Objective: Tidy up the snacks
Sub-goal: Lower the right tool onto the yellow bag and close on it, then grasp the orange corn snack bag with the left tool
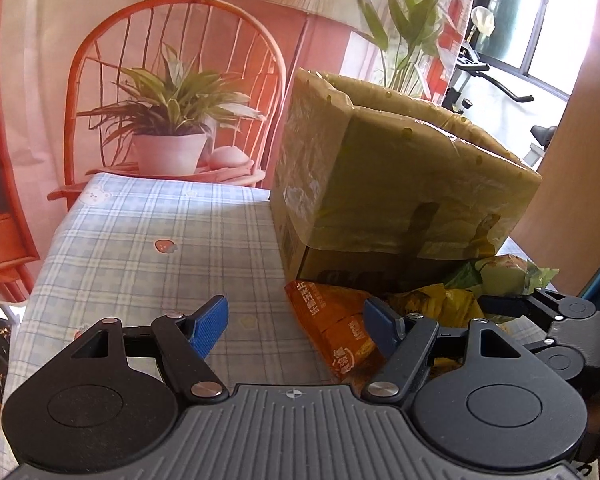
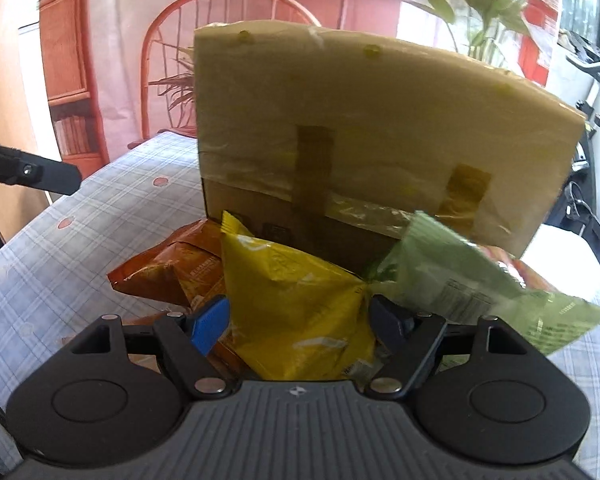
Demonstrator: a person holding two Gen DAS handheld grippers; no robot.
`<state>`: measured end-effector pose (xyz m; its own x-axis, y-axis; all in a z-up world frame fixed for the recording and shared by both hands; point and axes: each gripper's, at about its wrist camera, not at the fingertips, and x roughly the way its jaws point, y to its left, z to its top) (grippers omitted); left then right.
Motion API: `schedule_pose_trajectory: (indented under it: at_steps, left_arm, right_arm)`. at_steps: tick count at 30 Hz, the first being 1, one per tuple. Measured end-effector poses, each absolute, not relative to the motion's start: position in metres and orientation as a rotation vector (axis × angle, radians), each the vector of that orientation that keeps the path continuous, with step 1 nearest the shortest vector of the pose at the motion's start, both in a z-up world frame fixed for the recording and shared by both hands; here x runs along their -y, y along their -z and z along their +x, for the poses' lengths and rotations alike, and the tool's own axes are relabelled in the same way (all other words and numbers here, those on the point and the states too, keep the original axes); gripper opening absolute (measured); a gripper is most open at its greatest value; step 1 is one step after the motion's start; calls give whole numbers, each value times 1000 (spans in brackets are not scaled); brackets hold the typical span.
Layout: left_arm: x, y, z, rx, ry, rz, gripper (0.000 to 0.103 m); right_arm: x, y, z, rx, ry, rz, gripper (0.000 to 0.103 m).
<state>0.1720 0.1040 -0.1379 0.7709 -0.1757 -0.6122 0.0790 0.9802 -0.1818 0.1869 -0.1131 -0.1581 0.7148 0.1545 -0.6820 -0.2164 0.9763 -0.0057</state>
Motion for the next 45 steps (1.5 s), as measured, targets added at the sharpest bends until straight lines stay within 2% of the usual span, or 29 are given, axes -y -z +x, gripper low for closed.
schedule_pose_trajectory:
  at_steps: [2, 12, 14, 17, 20, 27, 35, 45]
  left_arm:
    - [-103, 139, 174, -682, 137, -150, 76]
    - [-102, 149, 184, -727, 148, -193, 76]
    - [-101, 151, 186, -735, 150, -200, 76]
    - [-99, 154, 189, -744, 164, -216, 76]
    - [-94, 158, 195, -764, 177, -236, 77]
    - [-84, 179, 213, -829, 172, -306, 77]
    - [-95, 202, 230, -886, 165, -547, 77]
    - [-86, 221, 248, -924, 147, -602, 76]
  right_arm:
    - [112, 161, 191, -740, -200, -94, 86]
    - [127, 173, 206, -764, -181, 0, 86]
    - [128, 173, 206, -758, -177, -3, 75]
    - [136, 171, 204, -760, -181, 43, 65]
    - [145, 167, 199, -755, -184, 98, 63]
    - [154, 167, 188, -754, -191, 134, 63]
    - [157, 167, 187, -749, -209, 141, 63]
    - [160, 167, 184, -742, -216, 146, 63]
